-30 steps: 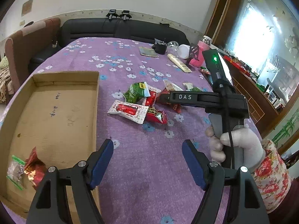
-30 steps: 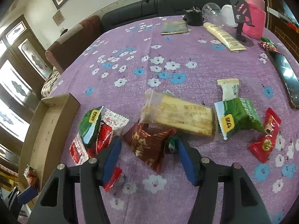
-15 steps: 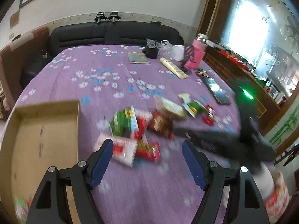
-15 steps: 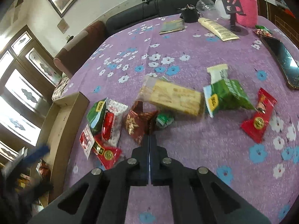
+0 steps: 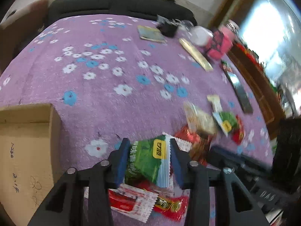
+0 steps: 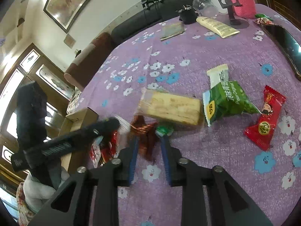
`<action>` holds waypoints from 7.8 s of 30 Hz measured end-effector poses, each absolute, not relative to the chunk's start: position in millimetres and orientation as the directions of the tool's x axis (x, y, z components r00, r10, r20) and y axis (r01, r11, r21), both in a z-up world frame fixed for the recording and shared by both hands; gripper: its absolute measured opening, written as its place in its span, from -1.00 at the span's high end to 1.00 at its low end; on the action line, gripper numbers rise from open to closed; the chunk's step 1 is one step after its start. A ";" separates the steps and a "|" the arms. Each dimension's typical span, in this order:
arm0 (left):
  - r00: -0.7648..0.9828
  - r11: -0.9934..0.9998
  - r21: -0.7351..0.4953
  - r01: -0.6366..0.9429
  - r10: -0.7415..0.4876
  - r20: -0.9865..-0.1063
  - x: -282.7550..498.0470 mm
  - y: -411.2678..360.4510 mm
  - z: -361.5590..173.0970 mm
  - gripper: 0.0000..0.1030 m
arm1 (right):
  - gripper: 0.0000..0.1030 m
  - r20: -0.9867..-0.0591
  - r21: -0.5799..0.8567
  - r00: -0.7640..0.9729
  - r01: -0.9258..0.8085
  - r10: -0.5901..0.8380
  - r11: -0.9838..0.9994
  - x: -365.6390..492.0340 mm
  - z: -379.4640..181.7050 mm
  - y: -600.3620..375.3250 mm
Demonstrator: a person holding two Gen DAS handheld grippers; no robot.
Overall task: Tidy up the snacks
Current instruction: 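Carry the green bag and red candy into the box and release both, then grasp the red sausage stick with the left tool while the right tool grasps a white packet, then lower both held snacks into the box and open both tools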
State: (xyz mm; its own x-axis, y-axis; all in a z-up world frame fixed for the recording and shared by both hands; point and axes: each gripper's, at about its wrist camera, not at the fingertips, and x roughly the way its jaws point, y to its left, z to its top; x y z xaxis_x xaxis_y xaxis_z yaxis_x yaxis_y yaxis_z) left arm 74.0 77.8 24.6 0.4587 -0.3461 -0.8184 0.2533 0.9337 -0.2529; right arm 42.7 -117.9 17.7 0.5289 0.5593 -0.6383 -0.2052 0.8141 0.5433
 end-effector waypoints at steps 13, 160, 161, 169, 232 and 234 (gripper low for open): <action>0.460 0.899 -0.152 0.410 -0.348 -0.817 10.4 51.1 25.2 0.27 | 0.33 -0.649 0.546 0.536 -0.167 0.541 0.821 48.8 10.9 -123.1; 0.524 0.947 -0.124 0.298 -0.271 -0.807 -61.7 52.7 12.1 0.14 | 0.61 -0.760 0.212 0.549 -0.297 0.348 0.931 12.1 27.0 -74.6; 0.534 0.949 -0.094 0.300 -0.249 -0.808 -61.8 50.6 11.2 0.29 | 0.61 -0.759 0.213 0.549 -0.298 0.349 0.931 12.0 27.5 -74.4; 0.540 0.947 -0.124 0.297 -0.274 -0.796 -58.8 60.1 12.0 0.64 | 0.71 -0.741 0.235 0.558 -0.306 0.374 0.923 9.4 29.4 -75.6; 0.706 0.909 -0.412 -0.064 -0.250 -0.662 -34.3 328.9 67.3 -0.25 | 0.21 -0.672 0.298 0.427 -0.591 0.605 0.749 -4.7 76.9 123.6; 0.737 0.901 -0.431 -0.055 -0.255 -0.626 -47.2 325.6 78.6 -0.46 | 0.03 -0.655 0.293 0.458 -0.578 0.601 0.761 -6.0 84.9 109.1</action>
